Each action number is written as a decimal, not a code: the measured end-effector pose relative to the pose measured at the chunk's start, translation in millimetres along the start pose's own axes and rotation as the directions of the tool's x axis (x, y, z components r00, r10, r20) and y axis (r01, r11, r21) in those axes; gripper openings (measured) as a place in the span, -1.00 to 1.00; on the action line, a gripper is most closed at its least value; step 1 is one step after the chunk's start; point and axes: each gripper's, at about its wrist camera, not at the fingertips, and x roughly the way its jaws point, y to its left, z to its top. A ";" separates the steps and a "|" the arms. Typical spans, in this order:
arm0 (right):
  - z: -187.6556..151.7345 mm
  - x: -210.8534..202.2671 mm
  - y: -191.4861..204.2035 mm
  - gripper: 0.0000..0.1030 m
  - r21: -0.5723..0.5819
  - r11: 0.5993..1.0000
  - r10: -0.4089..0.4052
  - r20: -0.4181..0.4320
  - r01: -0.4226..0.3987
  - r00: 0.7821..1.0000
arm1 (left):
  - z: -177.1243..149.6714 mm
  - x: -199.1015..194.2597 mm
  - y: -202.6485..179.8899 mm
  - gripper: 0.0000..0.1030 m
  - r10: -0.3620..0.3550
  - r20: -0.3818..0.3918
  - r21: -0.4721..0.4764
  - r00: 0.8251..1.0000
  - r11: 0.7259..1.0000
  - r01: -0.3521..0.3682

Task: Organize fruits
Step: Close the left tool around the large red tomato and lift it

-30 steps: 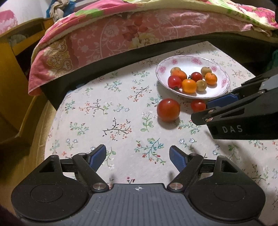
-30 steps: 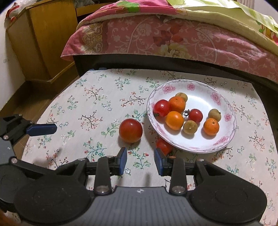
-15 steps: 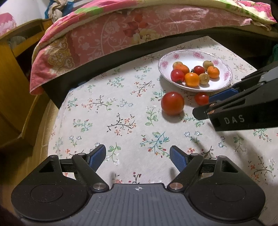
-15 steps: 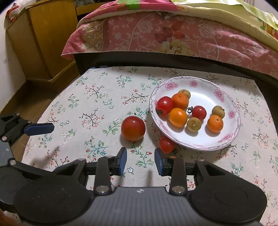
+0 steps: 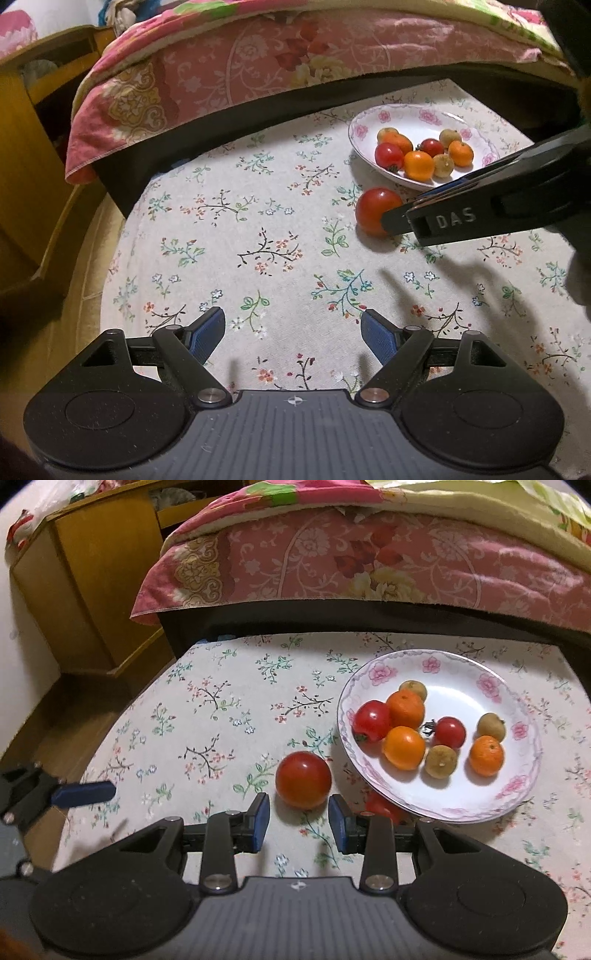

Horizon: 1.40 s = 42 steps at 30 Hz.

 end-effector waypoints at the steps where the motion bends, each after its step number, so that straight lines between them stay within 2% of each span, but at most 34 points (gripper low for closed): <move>1: 0.7 2.2 0.0 -0.33 -0.001 1.000 -0.004 0.000 0.004 1.000 | -0.4 -1.6 4.3 0.66 -0.012 0.004 -0.013 1.000 1.000 0.012; 4: 2.1 7.4 -2.0 -0.33 0.009 1.000 -0.004 0.002 0.004 1.000 | -2.1 -4.9 17.5 0.66 -0.045 0.013 -0.056 0.999 0.997 0.046; 7: 3.4 13.6 -3.8 -0.21 0.022 1.000 0.002 -0.004 -0.002 1.000 | -1.6 -5.0 25.1 0.66 -0.050 0.017 -0.077 0.999 0.996 0.051; 10: 1.9 6.0 -4.4 -0.20 0.023 1.000 0.014 -0.006 -0.014 1.000 | 2.3 -5.5 25.4 0.66 -0.078 0.031 -0.086 0.996 0.993 0.080; 14: -3.2 -21.7 -17.5 -0.20 0.032 0.999 -0.007 0.029 0.006 1.000 | 13.8 1.9 8.2 0.66 -0.109 0.043 -0.031 0.993 0.993 0.110; 17: -9.5 -34.9 -28.5 -0.19 0.046 0.998 -0.053 0.023 0.052 0.998 | 25.3 11.8 -7.3 0.66 -0.141 0.051 0.044 0.989 0.989 0.138; 22: -20.8 -40.5 -34.6 -0.19 0.051 0.996 -0.068 -0.006 0.068 0.998 | 41.0 25.4 -22.0 0.66 -0.172 0.063 0.108 0.983 0.980 0.164; 26: -26.0 -40.1 -37.8 -0.19 0.033 0.997 -0.074 -0.017 0.074 0.997 | 49.9 37.2 -27.5 0.65 -0.192 0.067 0.111 0.979 0.977 0.184; 32: -21.8 -25.3 -46.8 -0.19 0.081 0.995 -0.065 0.004 0.065 0.998 | 56.2 55.5 -29.6 0.62 -0.167 0.055 0.116 0.984 0.980 0.160; 37: -21.6 -24.0 -46.2 -0.19 0.081 0.995 -0.068 0.013 0.067 0.998 | 64.3 62.7 -29.7 0.61 -0.180 0.060 0.132 0.982 0.976 0.171; 39: -22.2 -24.9 -44.5 -0.19 0.068 0.995 -0.075 0.013 0.074 0.997 | 66.1 65.9 -32.9 0.54 -0.189 0.057 0.141 0.980 0.974 0.179; 41: -23.4 -25.4 -43.6 -0.19 0.061 0.995 -0.074 0.011 0.073 0.997 | 66.3 68.6 -38.3 0.32 -0.189 0.048 0.154 0.981 0.972 0.180; 42: -23.7 -25.4 -43.3 -0.19 0.060 0.996 -0.072 0.009 0.071 0.997 | 66.4 69.6 -40.4 0.28 -0.190 0.045 0.159 0.981 0.971 0.181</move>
